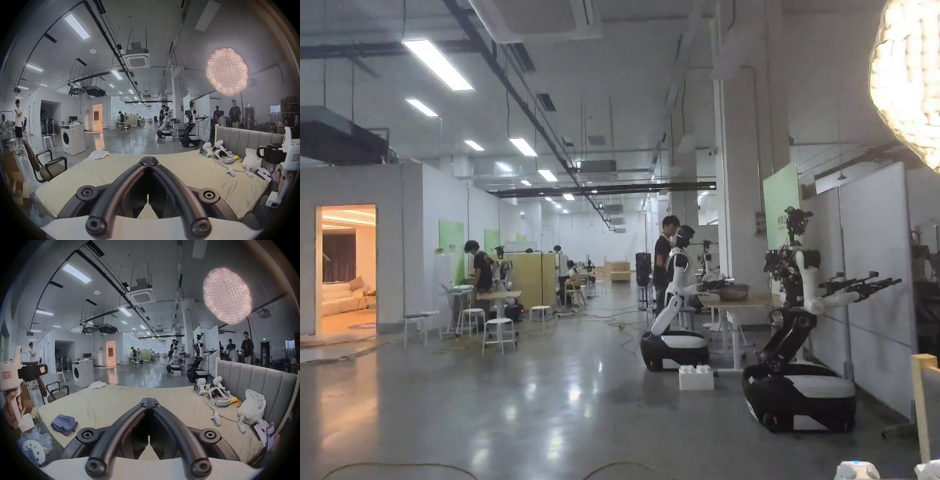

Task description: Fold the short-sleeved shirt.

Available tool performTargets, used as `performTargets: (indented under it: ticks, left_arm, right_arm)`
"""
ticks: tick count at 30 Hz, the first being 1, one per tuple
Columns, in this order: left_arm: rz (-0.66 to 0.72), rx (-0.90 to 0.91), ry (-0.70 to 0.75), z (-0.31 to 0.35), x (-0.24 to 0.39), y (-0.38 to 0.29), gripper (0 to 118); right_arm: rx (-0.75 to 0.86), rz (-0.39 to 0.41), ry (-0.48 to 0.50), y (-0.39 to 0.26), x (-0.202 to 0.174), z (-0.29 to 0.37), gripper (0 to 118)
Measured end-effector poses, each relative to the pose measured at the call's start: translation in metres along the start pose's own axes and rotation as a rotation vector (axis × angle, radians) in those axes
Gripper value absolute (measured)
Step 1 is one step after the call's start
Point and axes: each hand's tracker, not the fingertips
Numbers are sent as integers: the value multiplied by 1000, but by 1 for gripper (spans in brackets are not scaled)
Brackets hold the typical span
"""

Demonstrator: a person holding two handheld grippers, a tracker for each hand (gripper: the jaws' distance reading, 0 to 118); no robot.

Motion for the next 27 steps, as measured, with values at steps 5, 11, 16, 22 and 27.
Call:
performTargets:
  ticks: [5,11,16,22,27]
  left_arm:
    - [-23,25,28,2,-11,5,0]
    - [45,58,-9,7,-20,10,0]
    - [45,66,-5,7,-21,14,0]
    - [49,52,-1,5,-22,12,0]
    - [53,52,4,2,-24,14,84]
  right_arm:
    - [10,-51,6,1,13,-6,0]
    - [16,-68,-12,7,12,-10,0]
    - [14,-69,-22,6,14,-9,0]
    - [20,-60,-22,7,14,-8,0]
    - [31,-56,3,14,7,-7,70]
